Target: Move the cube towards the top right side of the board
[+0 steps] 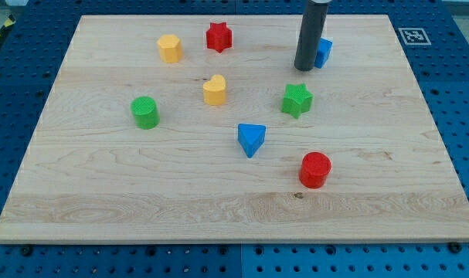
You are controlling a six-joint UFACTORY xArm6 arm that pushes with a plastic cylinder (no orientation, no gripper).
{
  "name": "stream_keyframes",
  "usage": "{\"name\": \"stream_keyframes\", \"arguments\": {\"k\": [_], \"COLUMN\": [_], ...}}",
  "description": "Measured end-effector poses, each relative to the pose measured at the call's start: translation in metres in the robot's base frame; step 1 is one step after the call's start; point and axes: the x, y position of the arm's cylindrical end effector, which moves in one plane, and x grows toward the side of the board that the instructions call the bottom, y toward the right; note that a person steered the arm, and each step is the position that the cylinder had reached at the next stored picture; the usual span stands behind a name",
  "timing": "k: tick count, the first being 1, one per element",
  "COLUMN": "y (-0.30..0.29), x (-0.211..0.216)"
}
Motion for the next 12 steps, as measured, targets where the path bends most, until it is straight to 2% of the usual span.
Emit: {"name": "stream_keyframes", "arguments": {"k": [3, 5, 8, 10, 11, 12], "y": [0.015, 0.05, 0.05, 0.078, 0.078, 0.03], "x": [-0.04, -0.042, -0.056, -0.066, -0.066, -0.066]}}
